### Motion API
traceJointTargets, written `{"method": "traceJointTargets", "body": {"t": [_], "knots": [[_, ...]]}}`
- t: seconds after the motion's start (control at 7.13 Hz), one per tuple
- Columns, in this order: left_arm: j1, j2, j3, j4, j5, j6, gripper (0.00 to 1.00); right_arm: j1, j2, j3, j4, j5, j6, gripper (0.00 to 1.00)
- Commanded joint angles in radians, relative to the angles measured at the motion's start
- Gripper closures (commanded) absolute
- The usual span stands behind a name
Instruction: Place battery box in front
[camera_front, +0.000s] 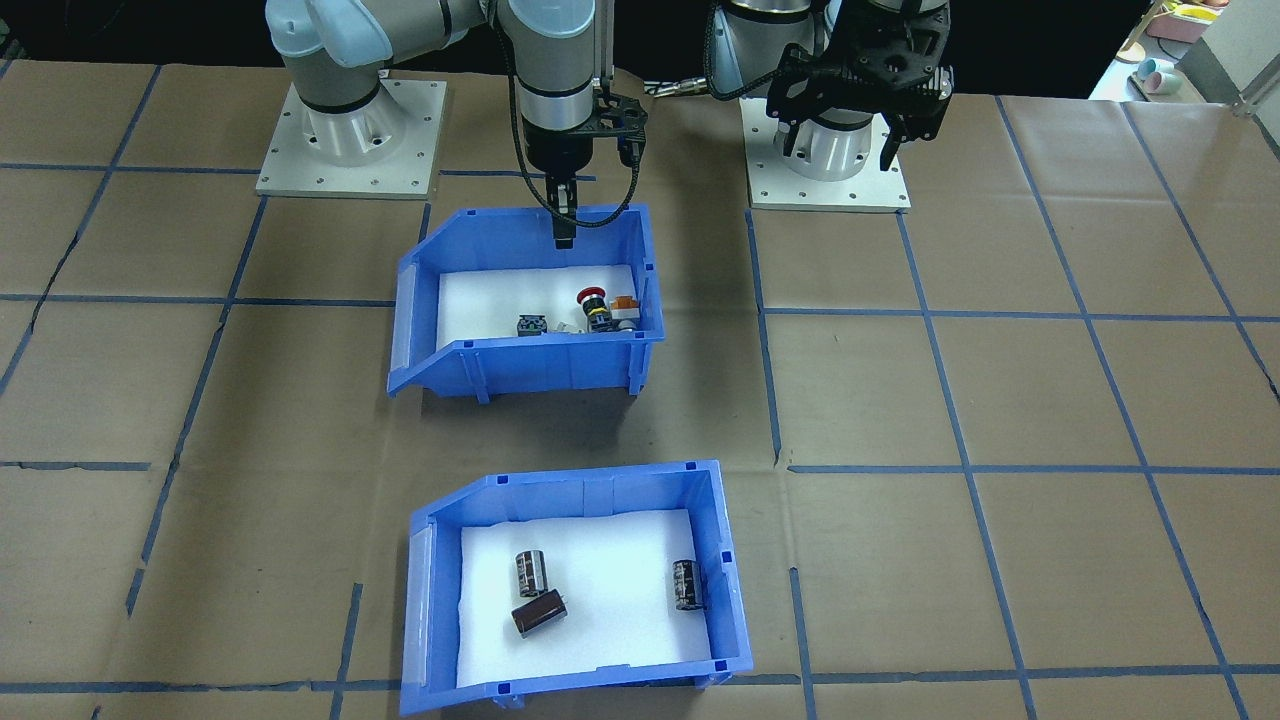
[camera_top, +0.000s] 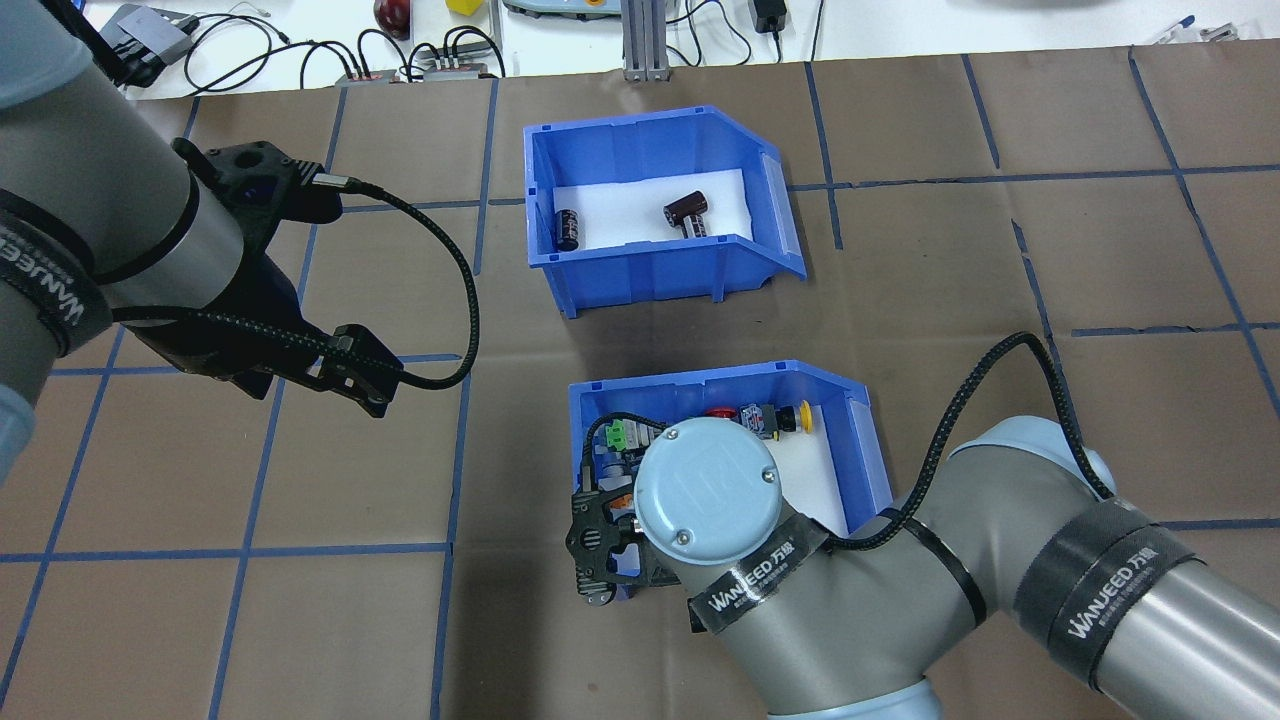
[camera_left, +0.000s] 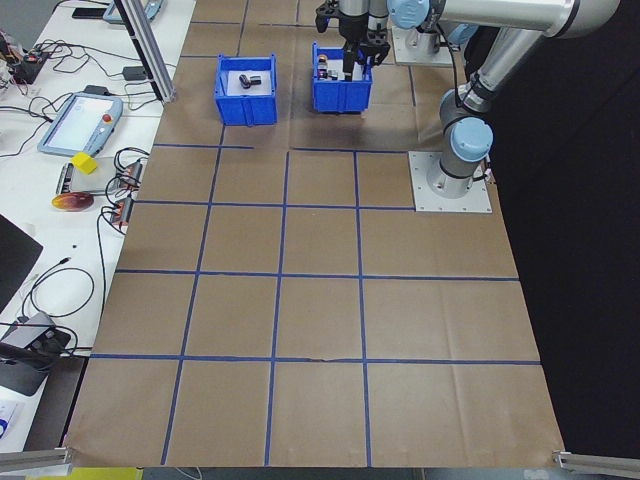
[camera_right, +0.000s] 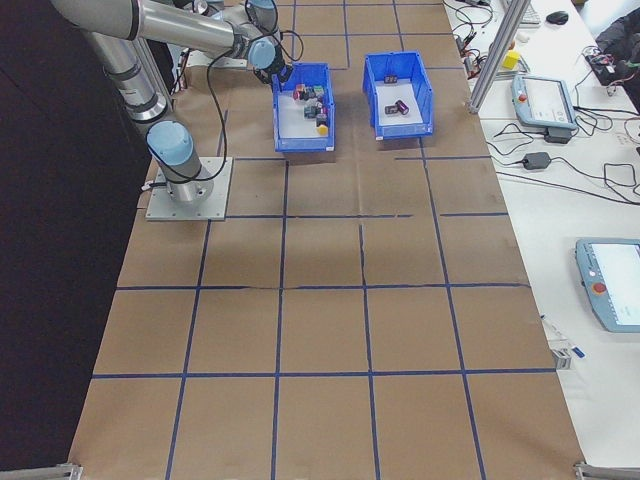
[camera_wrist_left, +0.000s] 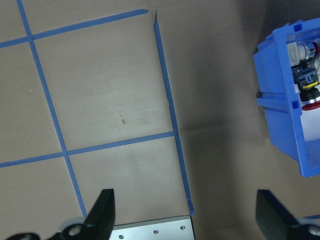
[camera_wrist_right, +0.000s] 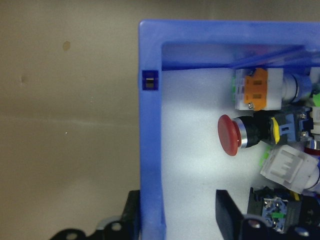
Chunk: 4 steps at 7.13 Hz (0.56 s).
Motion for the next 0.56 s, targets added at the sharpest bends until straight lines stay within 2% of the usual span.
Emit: {"method": "traceJointTargets", "body": {"t": [0.0, 0.28, 0.42], "knots": [[0.000, 0.003, 0.007, 0.010, 0.000, -0.007, 0.01, -0.025, -0.028, -0.049, 0.036, -0.005, 0.000, 0.00], [0.000, -0.001, 0.017, 0.021, -0.004, -0.094, 0.01, -0.065, -0.060, -0.164, 0.245, -0.006, 0.000, 0.00], [0.000, -0.003, 0.020, 0.019, -0.004, -0.096, 0.01, -0.124, -0.074, -0.190, 0.286, -0.006, 0.002, 0.00]]}}
